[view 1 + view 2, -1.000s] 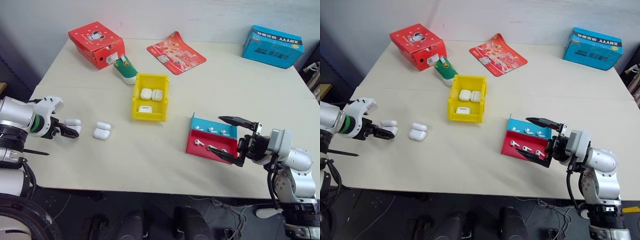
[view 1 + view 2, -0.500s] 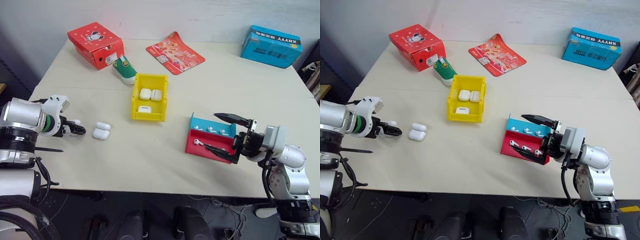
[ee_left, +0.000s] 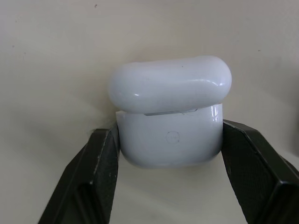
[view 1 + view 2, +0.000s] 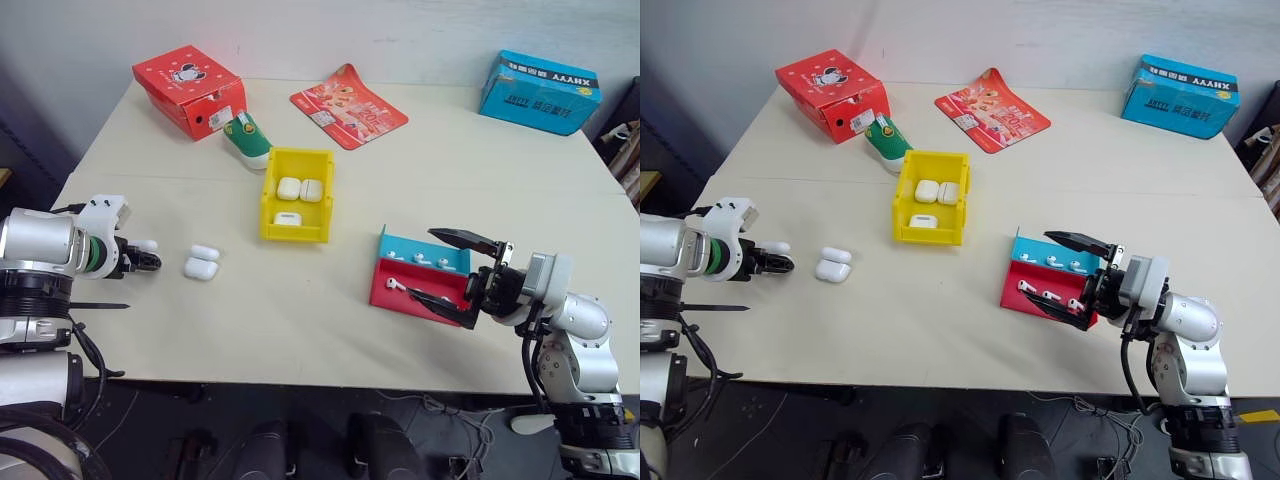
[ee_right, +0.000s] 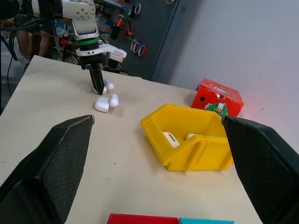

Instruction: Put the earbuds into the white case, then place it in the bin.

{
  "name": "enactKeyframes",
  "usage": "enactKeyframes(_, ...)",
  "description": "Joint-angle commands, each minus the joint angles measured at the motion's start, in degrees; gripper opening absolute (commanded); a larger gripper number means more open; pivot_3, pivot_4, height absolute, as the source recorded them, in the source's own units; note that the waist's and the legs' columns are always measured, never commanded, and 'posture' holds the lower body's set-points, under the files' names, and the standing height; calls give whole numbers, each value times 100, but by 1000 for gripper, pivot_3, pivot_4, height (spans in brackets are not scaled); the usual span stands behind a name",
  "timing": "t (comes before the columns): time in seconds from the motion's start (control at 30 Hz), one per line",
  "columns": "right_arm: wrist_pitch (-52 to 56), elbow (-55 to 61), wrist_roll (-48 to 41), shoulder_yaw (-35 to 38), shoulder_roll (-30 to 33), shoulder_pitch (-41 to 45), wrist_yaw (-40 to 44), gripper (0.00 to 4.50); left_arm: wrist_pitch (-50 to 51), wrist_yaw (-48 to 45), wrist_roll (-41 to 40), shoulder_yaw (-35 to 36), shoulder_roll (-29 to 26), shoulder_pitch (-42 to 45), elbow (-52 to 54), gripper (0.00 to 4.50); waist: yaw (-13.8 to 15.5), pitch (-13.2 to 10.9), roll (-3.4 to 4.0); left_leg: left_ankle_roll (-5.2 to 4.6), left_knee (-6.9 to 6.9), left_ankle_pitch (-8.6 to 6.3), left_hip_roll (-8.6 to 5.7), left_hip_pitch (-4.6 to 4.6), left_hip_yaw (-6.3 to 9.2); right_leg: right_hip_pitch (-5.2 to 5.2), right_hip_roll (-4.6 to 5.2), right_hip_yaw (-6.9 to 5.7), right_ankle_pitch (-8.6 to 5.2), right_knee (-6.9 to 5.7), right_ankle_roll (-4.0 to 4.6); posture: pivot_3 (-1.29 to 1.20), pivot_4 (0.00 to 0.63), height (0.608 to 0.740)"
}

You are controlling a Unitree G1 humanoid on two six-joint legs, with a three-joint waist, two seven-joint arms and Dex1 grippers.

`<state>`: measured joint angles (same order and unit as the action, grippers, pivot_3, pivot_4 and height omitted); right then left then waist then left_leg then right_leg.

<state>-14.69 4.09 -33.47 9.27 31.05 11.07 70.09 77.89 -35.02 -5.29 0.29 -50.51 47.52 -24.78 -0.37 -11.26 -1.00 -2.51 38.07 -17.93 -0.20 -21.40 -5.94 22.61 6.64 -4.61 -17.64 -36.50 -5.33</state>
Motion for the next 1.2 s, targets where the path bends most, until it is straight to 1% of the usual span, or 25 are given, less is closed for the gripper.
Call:
enactKeyframes(0.03, -70, 174, -86, 110, -15, -74, -41, 4500, 89, 82, -84, 123, -21, -228, -24, 2787, -5, 0, 0, 1, 0, -1, 0, 2, -1, 0, 0, 1, 0, 1, 0, 0, 150, 740)
enactKeyframes(0.13, -51, 209, -86, 107, 6, -140, -56, 4500, -167, 64, -152, 385, -180, -345, 152, 2787, -14, 0, 0, 3, -1, -2, 0, 8, -4, 0, 0, 5, 0, 1, 0, 0, 150, 740)
enactKeyframes(0.17, -45, 210, -84, 120, 21, -167, -61, 4500, -455, 32, -231, 640, -228, -396, 269, 2787, -19, 0, 0, 4, -1, -1, 0, 8, -5, 0, 0, 6, 0, 1, 0, 0, 150, 740)
enactKeyframes(0.2, -36, 214, -80, 133, 36, -199, -72, 4500, -776, -32, -334, 912, -271, -467, 401, 2787, -26, 0, 0, 5, -1, -2, 1, 8, -5, 0, 0, 6, 0, 2, 0, 0, 150, 740)
enactKeyframes(0.27, -26, 213, -55, 161, 78, -251, -91, 4500, -1725, -490, -644, 1470, -446, -857, 836, 2787, -48, -2, -3, 15, -2, -6, 2, 6, -3, 2, 0, 5, 0, 8, 0, 0, 150, 740)
enactKeyframes(0.3, -16, 203, -51, 206, 110, -283, -110, 4500, -2315, -758, -858, 1856, -454, -1106, 1109, 2787, -58, -3, -5, 18, -3, -8, 4, 3, -3, 5, 0, 4, 0, 9, 0, 0, 150, 740)
enactKeyframes(0.33, 4, 194, -50, 265, 164, -318, -127, 4500, -3026, -1140, -1129, 2317, -412, -1409, 1372, 2787, -59, -3, -5, 18, -4, -8, 4, 0, 0, 6, 0, 3, 0, 10, 1, 0, 150, 740)
enactKeyframes(0.37, 47, 180, -42, 338, 233, -356, -162, 4500, -3897, -1703, -1454, 2776, -258, -1788, 1756, 2787, -65, -3, -4, 23, -4, -11, 4, -3, 1, 6, 3, 1, 0, 17, 1, 0, 150, 740)
enactKeyframes(0.4, 92, 153, -28, 415, 320, -395, -184, 4500, -4563, -2195, -1752, 3137, -89, -2153, 2082, 2787, -83, -3, -4, 23, -4, -13, 3, -6, 1, 6, 4, 0, 0, 33, 1, 0, 150, 740)
enactKeyframes(0.47, 198, 70, -19, 552, 492, -444, -216, 4500, -5195, -2616, -2234, 3551, 284, -2607, 2530, 2787, -97, -1, 2, 29, -7, -22, 2, -8, 1, -2, 8, -2, 1, 52, 2, 0, 150, 740)
enactKeyframes(0.5, 286, 14, 3, 608, 603, -477, -225, 4500, -5251, -2562, -2486, 3654, 536, -2721, 2745, 2787, -86, 0, 5, 30, -7, -25, 1, -7, 3, -7, 10, -5, 1, 58, 2, 0, 150, 740)
enactKeyframes(0.53, 342, -52, 35, 658, 702, -498, -234, 4500, -5296, -2446, -2657, 3635, 793, -2839, 3021, 2787, -67, 0, 6, 27, -7, -27, 0, -5, 6, -12, 11, -7, 1, 59, 2, 0, 150, 740)
enactKeyframes(0.57, 380, -124, 39, 727, 778, -497, -247, 4500, -5353, -2527, -2935, 3522, 1081, -3062, 3449, 2787, -51, 0, 7, 25, -6, -26, -1, -4, 9, -16, 11, -10, 1, 64, 2, 0, 150, 740)
enactKeyframes(0.63, 431, -255, 112, 871, 933, -518, -335, 4500, -5341, -2470, -3260, 3114, 1555, -3520, 4309, 2787, -21, 0, 5, 22, -4, -25, -1, -3, 10, -19, 11, -12, 1, 61, 1, 0, 150, 740)
enactKeyframes(0.77, 512, -355, 170, 1275, 1196, -770, -450, 4500, -5270, -1993, -3677, 2275, 2311, -4030, 5485, 2787, 55, 0, 5, 0, -3, -13, -1, -5, 10, -20, 7, -12, 3, 63, -1, 0, 150, 740)
enactKeyframes(0.8, 788, -352, 350, 1560, 1339, -1054, -788, 4500, -5450, -2018, -3639, 1860, 2587, -4159, 5686, 2787, 72, 1, 6, 0, -3, -13, -1, -5, 10, -22, 7, -12, 3, 63, -3, 0, 150, 740)
enactKeyframes(0.83, 1004, -319, 466, 1773, 1448, -1283, -1041, 4500, -5569, -2028, -3626, 1590, 2751, -4258, 5838, 2787, 99, 4, 11, 0, -3, -13, -1, -5, 10, -23, 7, -12, 4, 63, -4, 0, 150, 740)
enactKeyframes(0.87, 1131, -357, 612, 2103, 1536, -1697, -1201, 4500, -5757, -2038, -3536, 1184, 3040, -4288, 5839, 2787, 123, 4, 12, -1, -4, -14, -2, -2, 9, -26, 7, -12, 4, 65, -5, 0, 150, 740)
enactKeyframes(0.93, 1301, -386, 763, 2499, 1611, -2273, -1378, 4500, -6001, -1973, -3366, 687, 3380, -4257, 5743, 2787, 216, 15, 30, -7, -3, -15, -2, -4, 6, -28, 5, -11, 5, 74, -6, 0, 150, 740)
enactKeyframes(0.97, 1379, -435, 868, 2657, 1638, -2574, -1446, 4500, -6132, -1988, -3256, 442, 3520, -4197, 5636, 2787, 220, 13, 26, -14, -3, -19, -3, 0, 5, -34, 5, -11, 6, 77, -7, 0, 150, 740)
enactKeyframes(1.03, 1766, -442, 1045, 2857, 1688, -3026, -1670, 4500, -6786, -2266, -2801, 4, 3632, -4054, 5424, 2787, 205, 16, 30, -16, -3, -23, 0, -3, -1, -36, -3, -8, 9, 92, -13, 0, 150, 740)
enactKeyframes(1.1, 1998, -358, 997, 2984, 1698, -3178, -1741, 4500, -7044, -2286, -2724, -282, 3811, -3910, 5313, 2787, 162, 19, 37, -9, -3, -28, 0, 2, -7, -42, -4, -4, 11, 96, -16, 0, 150, 740)
enactKeyframes(1.2, 2139, -187, 827, 3008, 1825, -3051, -1591, 4500, -7141, -2411, -2918, -497, 3895, -3819, 5157, 2787, 43, 26, 49, -25, -4, -40, 8, 22, -32, -59, -4, 5, 14, 98, -22, 0, 150, 740)
